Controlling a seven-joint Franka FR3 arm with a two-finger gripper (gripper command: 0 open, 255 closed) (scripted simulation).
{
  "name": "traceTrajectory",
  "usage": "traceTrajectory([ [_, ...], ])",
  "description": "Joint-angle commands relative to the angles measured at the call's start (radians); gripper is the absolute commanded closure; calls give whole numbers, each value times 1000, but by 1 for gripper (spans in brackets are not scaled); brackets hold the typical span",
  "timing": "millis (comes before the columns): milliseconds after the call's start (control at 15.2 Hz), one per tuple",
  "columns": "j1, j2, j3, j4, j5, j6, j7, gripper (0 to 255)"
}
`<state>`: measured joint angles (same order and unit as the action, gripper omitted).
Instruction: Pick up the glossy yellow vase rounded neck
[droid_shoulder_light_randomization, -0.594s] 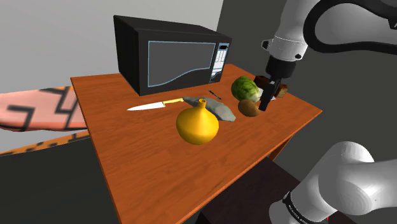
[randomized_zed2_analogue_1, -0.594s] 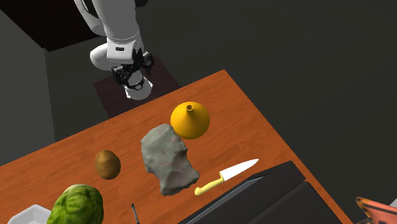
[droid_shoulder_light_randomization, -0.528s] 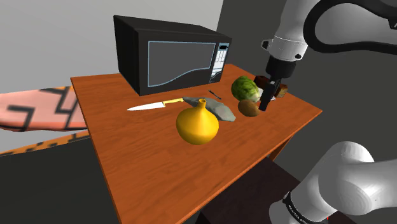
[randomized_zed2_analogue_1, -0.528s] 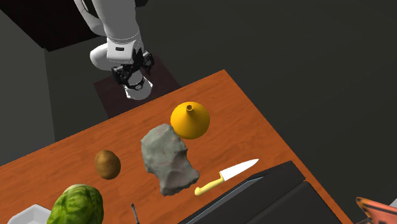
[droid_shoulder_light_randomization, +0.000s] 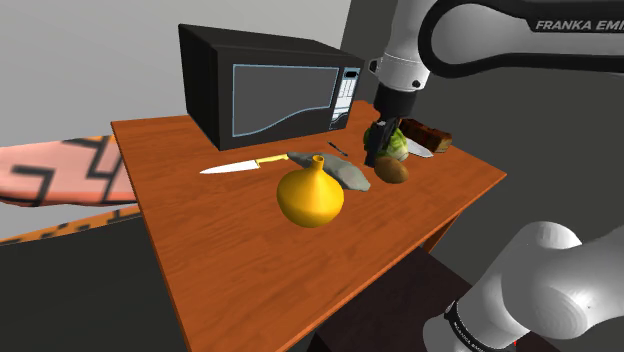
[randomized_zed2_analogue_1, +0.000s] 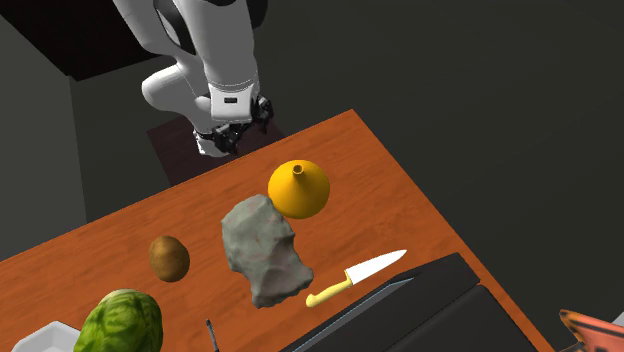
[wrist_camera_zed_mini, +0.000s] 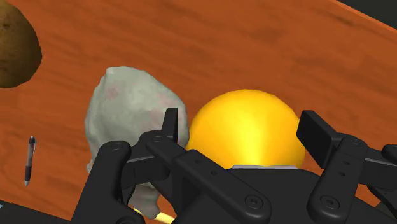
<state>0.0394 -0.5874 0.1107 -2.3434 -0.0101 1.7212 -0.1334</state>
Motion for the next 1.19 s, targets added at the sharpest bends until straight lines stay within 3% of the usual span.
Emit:
traceTrajectory([
  [0,7,73,13,36,11,46,8,0],
  [594,32,366,62,256,32,157,36,0],
  [1122,33,383,65,170,30,259,39,0],
])
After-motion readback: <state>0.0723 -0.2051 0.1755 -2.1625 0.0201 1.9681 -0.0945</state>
